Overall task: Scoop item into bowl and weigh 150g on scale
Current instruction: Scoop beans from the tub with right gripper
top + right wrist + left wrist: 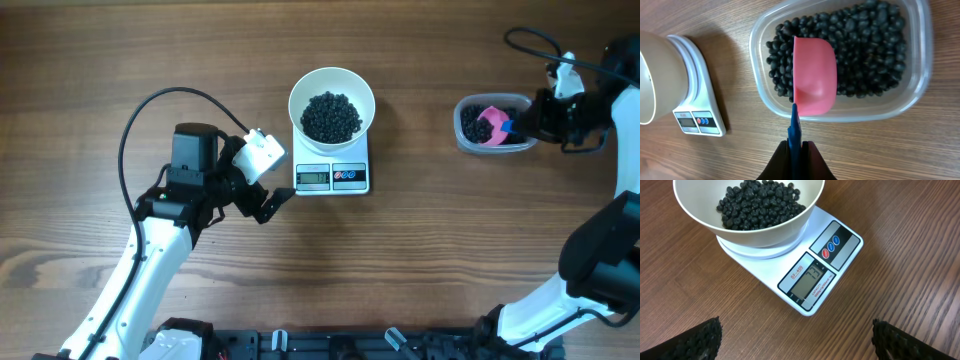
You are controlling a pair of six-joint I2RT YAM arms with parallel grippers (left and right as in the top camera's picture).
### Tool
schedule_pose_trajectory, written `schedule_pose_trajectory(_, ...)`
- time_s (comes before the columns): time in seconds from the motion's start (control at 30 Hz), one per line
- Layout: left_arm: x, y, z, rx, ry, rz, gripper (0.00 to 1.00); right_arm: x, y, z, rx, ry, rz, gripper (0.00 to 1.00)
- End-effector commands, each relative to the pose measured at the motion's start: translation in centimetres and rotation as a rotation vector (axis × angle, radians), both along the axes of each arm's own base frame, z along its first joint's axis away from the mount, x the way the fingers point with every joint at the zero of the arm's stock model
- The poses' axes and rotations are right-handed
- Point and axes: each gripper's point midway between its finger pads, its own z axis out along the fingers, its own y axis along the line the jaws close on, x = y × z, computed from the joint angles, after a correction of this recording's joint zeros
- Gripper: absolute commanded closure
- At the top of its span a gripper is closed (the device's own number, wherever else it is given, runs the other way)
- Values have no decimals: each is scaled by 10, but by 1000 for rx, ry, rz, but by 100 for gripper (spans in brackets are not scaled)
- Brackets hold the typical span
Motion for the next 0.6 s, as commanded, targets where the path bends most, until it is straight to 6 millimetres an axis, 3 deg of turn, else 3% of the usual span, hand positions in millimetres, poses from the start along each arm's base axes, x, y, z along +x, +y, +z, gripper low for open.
schedule_pose_trajectory(0.0, -1, 1, -3, -2, 14, 8, 0, -1, -19, -8, -43, 24, -40, 96)
schedule_pose_trajectory(0.17, -1, 1, -3, -2, 13, 8, 0, 2, -39, -7, -159, 30, -94, 96)
schedule_pose_trajectory(0.3, -1, 1, -3, -2, 13, 8, 0, 10, -44, -3, -200, -2, -119, 96)
schedule_pose_trajectory(0.47, -1, 1, -3, -2, 13, 7, 0, 15, -39, -5, -356, 29, -110, 95)
schedule_pose_trajectory(0.57, -1, 1, -3, -2, 13, 8, 0, 19, -35, 6, -482, 23, -117, 96)
